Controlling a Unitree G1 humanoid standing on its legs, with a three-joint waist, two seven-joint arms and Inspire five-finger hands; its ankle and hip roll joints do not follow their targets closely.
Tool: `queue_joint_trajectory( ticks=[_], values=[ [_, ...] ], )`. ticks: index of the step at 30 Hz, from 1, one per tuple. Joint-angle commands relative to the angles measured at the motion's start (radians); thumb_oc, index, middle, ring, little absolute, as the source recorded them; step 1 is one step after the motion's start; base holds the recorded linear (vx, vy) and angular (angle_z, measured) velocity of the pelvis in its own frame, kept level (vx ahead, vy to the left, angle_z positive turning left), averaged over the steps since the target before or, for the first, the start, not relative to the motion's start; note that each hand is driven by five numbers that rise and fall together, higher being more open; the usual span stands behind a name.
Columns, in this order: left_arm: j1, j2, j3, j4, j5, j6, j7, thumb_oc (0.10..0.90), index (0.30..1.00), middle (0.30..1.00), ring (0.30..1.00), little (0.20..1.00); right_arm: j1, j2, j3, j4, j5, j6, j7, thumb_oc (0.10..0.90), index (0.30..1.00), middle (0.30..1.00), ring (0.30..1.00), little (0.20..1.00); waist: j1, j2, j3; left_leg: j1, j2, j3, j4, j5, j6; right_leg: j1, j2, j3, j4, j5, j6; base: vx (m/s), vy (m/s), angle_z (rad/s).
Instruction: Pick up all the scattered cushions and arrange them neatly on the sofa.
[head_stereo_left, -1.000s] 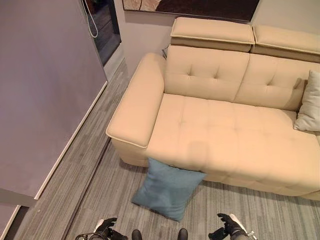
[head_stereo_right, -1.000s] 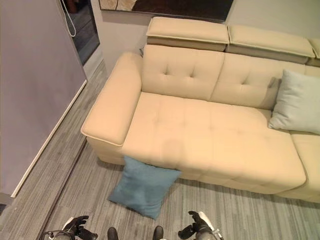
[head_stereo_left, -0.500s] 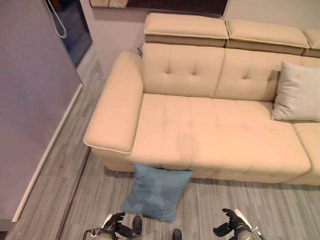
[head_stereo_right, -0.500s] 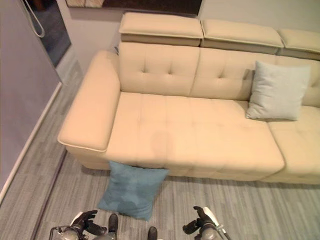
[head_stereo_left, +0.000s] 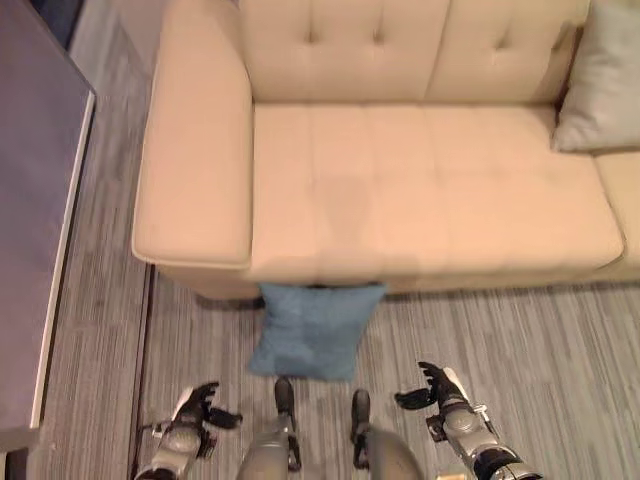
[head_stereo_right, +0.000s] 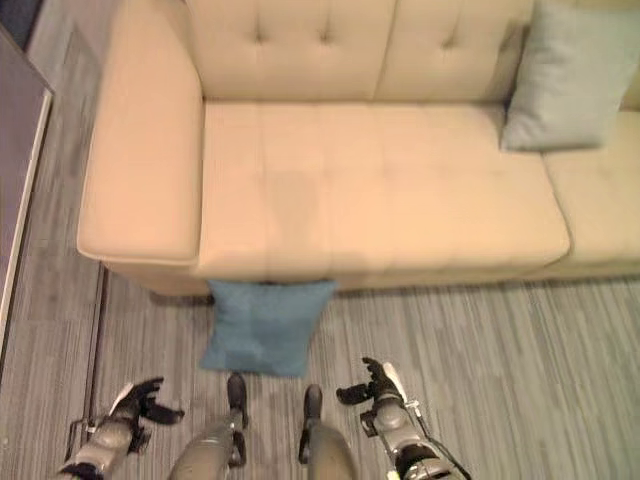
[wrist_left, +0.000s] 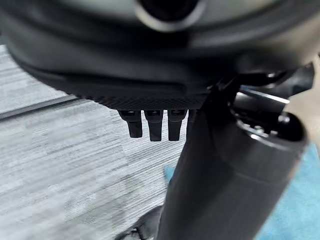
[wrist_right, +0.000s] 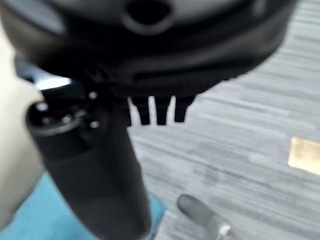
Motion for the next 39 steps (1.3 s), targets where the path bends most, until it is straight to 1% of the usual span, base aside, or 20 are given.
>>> queue_joint_trajectory(
  ticks=[1,3,5,6,7,10,11,15,17,22,27,29,30,34,37,38,39],
  values=[
    [-0.007,0.009,0.005,-0.045,-0.076,-0.065,0.069,0.800,0.900,0.900,0.900,0.900,0.025,-0.044,0.008,-0.078,0.104,-0.042,-0.075,0.800,0.900,0.900,0.900,0.900,-0.001,-0.005,-0.062,-0.133,0.026,-0.033,0.260,-0.231,-0.033,-0.112,-0.042,-0.007,0.048,0.014,0.034,-0.03,-0.080,0.14],
    [-0.040,0.013,0.006,-0.075,-0.112,-0.078,0.097,0.800,0.900,0.900,0.900,0.900,-0.006,-0.042,-0.012,-0.105,0.156,-0.051,-0.098,0.800,0.900,0.900,0.900,0.900,-0.006,0.010,-0.061,-0.231,0.034,-0.040,0.325,-0.238,-0.029,-0.209,-0.052,-0.014,0.109,0.001,0.026,-0.09,-0.034,0.18],
    [-0.082,0.010,0.012,-0.095,-0.148,-0.087,0.136,0.800,0.900,0.900,0.900,0.900,-0.053,-0.032,-0.028,-0.139,0.213,-0.068,-0.128,0.800,0.900,0.900,0.900,0.900,-0.011,0.025,-0.054,-0.341,0.042,-0.047,0.394,-0.251,-0.025,-0.328,-0.059,-0.008,0.200,-0.023,0.017,-0.09,-0.003,0.13],
    [-0.089,0.004,0.015,-0.100,-0.155,-0.085,0.139,0.800,0.900,0.900,0.900,0.900,-0.064,-0.031,-0.029,-0.153,0.228,-0.072,-0.136,0.800,0.900,0.900,0.900,0.900,-0.011,0.029,-0.058,-0.380,0.041,-0.051,0.427,-0.258,-0.023,-0.364,-0.062,0.004,0.227,-0.031,0.012,-0.12,0.009,-0.03],
    [-0.138,0.000,0.019,-0.113,-0.195,-0.098,0.174,0.800,0.900,0.900,0.900,0.900,-0.122,-0.031,-0.026,-0.171,0.263,-0.090,-0.167,0.800,0.900,0.900,0.900,0.900,-0.012,0.039,-0.054,-0.495,0.046,-0.054,0.507,-0.275,-0.017,-0.482,-0.064,0.019,0.321,-0.058,0.001,-0.08,0.002,-0.03],
    [-0.207,0.008,0.016,-0.121,-0.218,-0.095,0.188,0.800,0.900,0.900,0.900,0.900,-0.208,-0.053,-0.014,-0.189,0.291,-0.102,-0.182,0.800,0.900,0.900,0.900,0.900,-0.012,0.046,-0.059,-0.652,0.053,-0.065,0.622,-0.305,-0.011,-0.634,-0.067,0.046,0.442,-0.100,-0.017,-0.03,-0.006,-0.01],
    [-0.254,0.019,0.006,-0.129,-0.216,-0.093,0.202,0.800,0.900,0.900,0.900,0.900,-0.262,-0.067,-0.003,-0.195,0.300,-0.111,-0.188,0.800,0.900,0.900,0.900,0.900,-0.011,0.050,-0.062,-0.738,0.057,-0.073,0.683,-0.323,-0.007,-0.721,-0.072,0.058,0.502,-0.125,-0.024,0.04,-0.003,0.00],
    [-0.345,0.045,-0.010,-0.146,-0.233,-0.091,0.234,0.800,0.900,0.900,0.900,0.900,-0.372,-0.103,0.013,-0.210,0.317,-0.120,-0.209,0.800,0.900,0.900,0.900,0.900,-0.012,0.052,-0.059,-0.894,0.041,-0.082,0.800,-0.353,0.004,-0.875,-0.066,0.078,0.621,-0.161,-0.037,0.05,-0.002,-0.01],
    [-0.390,0.056,-0.020,-0.150,-0.233,-0.089,0.251,0.800,0.900,0.900,0.900,0.900,-0.424,-0.118,0.023,-0.215,0.322,-0.123,-0.219,0.800,0.900,0.900,0.900,0.900,-0.014,0.050,-0.053,-0.955,0.039,-0.096,0.857,-0.373,0.014,-0.937,-0.067,0.093,0.679,-0.177,-0.045,0.05,-0.024,0.01],
    [-0.477,0.074,-0.052,-0.153,-0.247,-0.082,0.266,0.800,0.900,0.900,0.900,0.900,-0.516,-0.126,0.048,-0.215,0.346,-0.129,-0.235,0.800,0.900,0.900,0.900,0.900,-0.012,0.043,-0.042,-1.073,0.040,-0.114,0.981,-0.417,0.028,-1.049,-0.074,0.111,0.794,-0.226,-0.065,0.06,-0.019,0.02],
    [-0.586,0.080,-0.098,-0.160,-0.256,-0.078,0.275,0.800,0.900,0.900,0.900,0.900,-0.620,-0.116,0.081,-0.206,0.433,-0.147,-0.226,0.800,0.900,0.900,0.900,0.900,-0.010,0.040,-0.027,-1.168,0.035,-0.137,1.068,-0.438,0.030,-1.139,-0.082,0.122,0.882,-0.250,-0.070,0.06,-0.021,0.05],
    [-0.606,0.078,-0.109,-0.161,-0.261,-0.080,0.278,0.800,0.900,0.900,0.900,0.900,-0.643,-0.112,0.089,-0.202,0.457,-0.153,-0.223,0.800,0.900,0.900,0.900,0.900,-0.007,0.039,-0.026,-1.185,0.035,-0.140,1.082,-0.441,0.029,-1.154,-0.083,0.123,0.896,-0.253,-0.070,0.04,-0.023,0.07],
    [-0.650,0.075,-0.133,-0.167,-0.263,-0.081,0.283,0.800,0.900,0.900,0.900,0.900,-0.686,-0.101,0.105,-0.194,0.497,-0.168,-0.217,0.800,0.900,0.900,0.900,0.900,-0.005,0.034,-0.008,-1.192,0.034,-0.145,1.097,-0.446,0.026,-1.165,-0.090,0.129,0.919,-0.256,-0.069,0.05,-0.041,0.05],
    [-0.743,0.052,-0.173,-0.190,-0.281,-0.090,0.296,0.800,0.900,0.900,0.900,0.900,-0.772,-0.063,0.141,-0.196,0.574,-0.190,-0.208,0.800,0.900,0.900,0.900,0.900,-0.001,0.027,0.032,-1.192,0.035,-0.136,1.100,-0.447,0.021,-1.170,-0.096,0.139,0.931,-0.250,-0.063,0.01,-0.033,0.07],
    [-0.805,0.032,-0.210,-0.212,-0.282,-0.097,0.305,0.800,0.900,0.900,0.900,0.900,-0.822,-0.020,0.172,-0.206,0.626,-0.210,-0.184,0.800,0.900,0.900,0.900,0.900,0.001,0.027,0.045,-1.192,0.032,-0.134,1.092,-0.440,0.017,-1.173,-0.098,0.143,0.928,-0.244,-0.058,0.00,0.000,0.00],
    [-0.806,0.032,-0.210,-0.212,-0.282,-0.097,0.305,0.800,0.900,0.900,0.900,0.900,-0.822,-0.020,0.172,-0.206,0.626,-0.210,-0.183,0.800,0.900,0.900,0.900,0.900,0.001,0.027,0.045,-1.192,0.032,-0.134,1.092,-0.439,0.017,-1.173,-0.098,0.143,0.928,-0.244,-0.058,0.00,0.000,0.00],
    [-0.831,0.008,-0.224,-0.231,-0.285,-0.103,0.307,0.800,0.900,0.900,0.900,0.900,-0.836,0.008,0.187,-0.222,0.671,-0.226,-0.158,0.664,0.695,0.695,0.695,0.695,0.001,0.028,0.042,-1.192,0.027,-0.133,1.084,-0.435,0.017,-1.172,-0.095,0.146,0.921,-0.237,-0.056,0.00,0.000,0.00]
  ],
)
